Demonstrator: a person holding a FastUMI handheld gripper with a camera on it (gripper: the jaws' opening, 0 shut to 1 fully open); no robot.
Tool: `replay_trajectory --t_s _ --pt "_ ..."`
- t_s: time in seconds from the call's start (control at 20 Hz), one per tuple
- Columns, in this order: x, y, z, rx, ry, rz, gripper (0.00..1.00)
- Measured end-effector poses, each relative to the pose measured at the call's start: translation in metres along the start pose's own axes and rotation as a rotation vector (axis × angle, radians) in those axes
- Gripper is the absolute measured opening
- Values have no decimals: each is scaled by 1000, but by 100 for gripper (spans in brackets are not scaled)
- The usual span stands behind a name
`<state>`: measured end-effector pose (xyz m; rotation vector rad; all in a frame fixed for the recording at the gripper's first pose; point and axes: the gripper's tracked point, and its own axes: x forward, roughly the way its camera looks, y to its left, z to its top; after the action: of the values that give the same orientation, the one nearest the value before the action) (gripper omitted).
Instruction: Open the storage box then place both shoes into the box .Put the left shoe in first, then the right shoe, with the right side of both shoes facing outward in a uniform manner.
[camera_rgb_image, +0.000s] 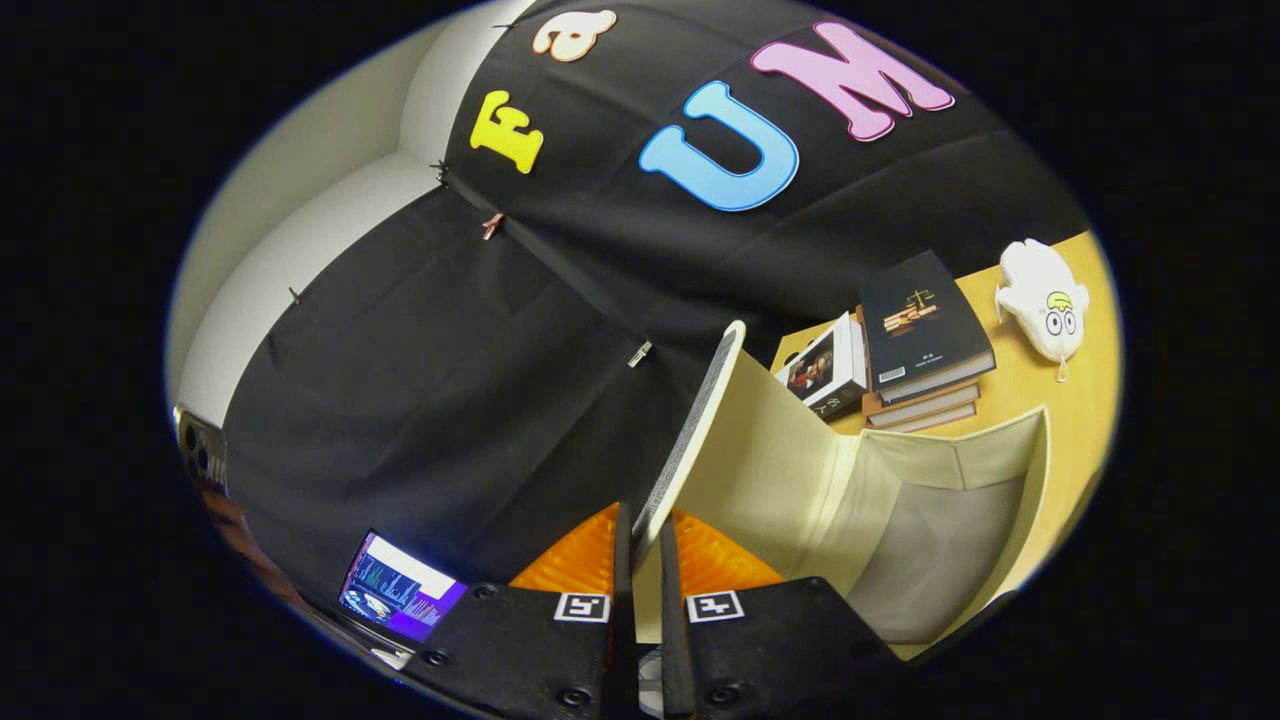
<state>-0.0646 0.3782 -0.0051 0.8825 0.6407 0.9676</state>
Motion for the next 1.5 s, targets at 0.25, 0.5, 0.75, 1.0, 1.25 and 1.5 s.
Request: replay_trajectory --t_s 0.25,0.5,0.75,1.0,1.25,1.5 --pt "15 6 -4 -2 10 3 15" --pt "20 2 1 -14 -12 -6 33" --pt "11 -20 14 -47 -44 -81 97" --pt "-14 -60 35 -108 -103 -252 97" --pt "-83 -94 71 -227 -164 -410 97" --pt "-169 -147 87 -318 -186 -614 98"
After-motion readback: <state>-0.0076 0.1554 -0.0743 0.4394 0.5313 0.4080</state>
